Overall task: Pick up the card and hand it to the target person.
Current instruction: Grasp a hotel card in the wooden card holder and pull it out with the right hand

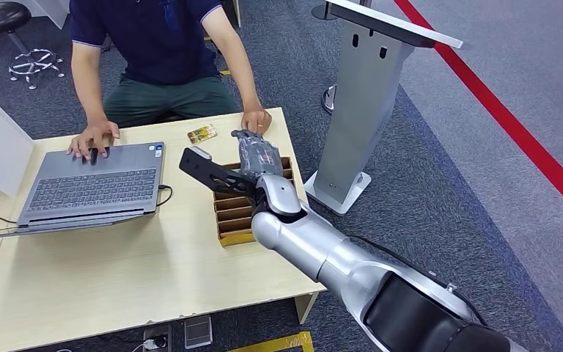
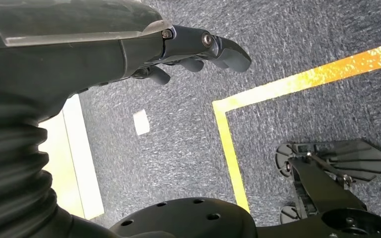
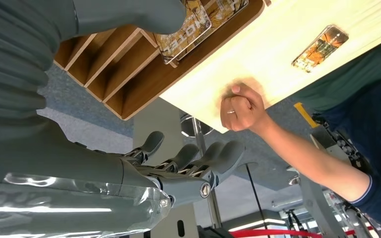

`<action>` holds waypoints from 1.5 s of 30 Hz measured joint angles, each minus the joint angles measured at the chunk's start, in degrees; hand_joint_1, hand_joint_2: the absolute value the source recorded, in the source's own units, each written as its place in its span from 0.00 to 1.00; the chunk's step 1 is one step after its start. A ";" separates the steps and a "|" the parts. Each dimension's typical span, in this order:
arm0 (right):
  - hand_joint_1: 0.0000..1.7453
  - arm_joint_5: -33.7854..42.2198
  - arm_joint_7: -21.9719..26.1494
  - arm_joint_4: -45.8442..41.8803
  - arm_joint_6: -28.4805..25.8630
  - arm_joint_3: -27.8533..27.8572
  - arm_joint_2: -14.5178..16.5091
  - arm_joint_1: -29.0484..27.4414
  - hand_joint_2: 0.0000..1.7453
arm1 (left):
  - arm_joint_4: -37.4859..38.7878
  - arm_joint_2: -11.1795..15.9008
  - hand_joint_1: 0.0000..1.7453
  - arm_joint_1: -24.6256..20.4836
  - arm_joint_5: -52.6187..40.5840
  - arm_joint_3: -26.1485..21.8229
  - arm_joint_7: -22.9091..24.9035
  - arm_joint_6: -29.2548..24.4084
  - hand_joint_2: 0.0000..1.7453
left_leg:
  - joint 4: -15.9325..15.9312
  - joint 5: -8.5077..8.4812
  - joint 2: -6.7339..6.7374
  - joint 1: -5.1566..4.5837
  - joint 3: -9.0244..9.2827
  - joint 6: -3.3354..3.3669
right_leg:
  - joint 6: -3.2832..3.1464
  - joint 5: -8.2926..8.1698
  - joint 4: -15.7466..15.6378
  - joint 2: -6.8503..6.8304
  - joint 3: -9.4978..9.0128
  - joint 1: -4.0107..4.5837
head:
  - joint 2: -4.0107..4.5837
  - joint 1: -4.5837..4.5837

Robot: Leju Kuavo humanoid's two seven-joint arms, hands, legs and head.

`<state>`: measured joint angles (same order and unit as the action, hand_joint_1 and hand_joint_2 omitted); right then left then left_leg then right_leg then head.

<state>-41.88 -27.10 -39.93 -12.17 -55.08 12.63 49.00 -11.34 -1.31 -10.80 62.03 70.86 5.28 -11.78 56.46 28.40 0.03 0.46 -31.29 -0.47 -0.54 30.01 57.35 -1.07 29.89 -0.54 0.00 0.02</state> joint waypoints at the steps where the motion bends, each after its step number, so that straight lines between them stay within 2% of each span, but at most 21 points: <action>1: 0.28 0.00 0.00 0.00 0.00 0.00 0.00 0.00 1.00 | 0.00 0.00 0.00 0.00 0.00 0.00 -0.01 0.00 1.00 | 0.00 0.00 0.00 0.00 0.00 0.00 | 0.00 0.00 0.00 0.00 0.00 0.00 | 0.00 0.00; 10: 0.29 0.00 0.00 0.00 0.01 -0.07 0.00 -0.12 1.00 | 0.00 0.03 0.00 0.01 0.00 0.00 0.01 0.04 1.00 | 0.00 0.00 0.00 0.00 0.00 0.00 | 0.00 0.00 0.00 0.00 0.00 0.00 | 0.00 -0.02; 17: 0.36 -0.25 0.16 0.00 1.04 -0.16 -0.06 -0.79 1.00 | 0.00 0.09 0.00 0.03 0.00 0.00 -0.01 0.26 1.00 | 0.00 0.00 0.00 0.00 0.00 0.00 | 0.00 0.00 0.00 0.00 0.00 0.00 | 0.00 -0.02; 45: 0.37 -0.10 2.63 3.37 2.52 -0.74 0.72 -2.02 1.00 | 0.02 0.13 0.00 0.22 0.35 0.00 -0.06 0.34 1.00 | 0.00 0.00 0.00 0.00 -0.01 0.00 | 0.00 0.00 0.00 0.00 0.00 0.00 | 0.00 -0.01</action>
<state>-41.98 -24.47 -36.56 -9.65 -55.82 13.35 46.98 -11.33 -1.18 -10.58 62.38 70.86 5.22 -11.44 56.46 28.40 0.03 0.46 -31.29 -0.47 -0.54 30.01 57.35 -1.07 29.89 -0.54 0.00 0.02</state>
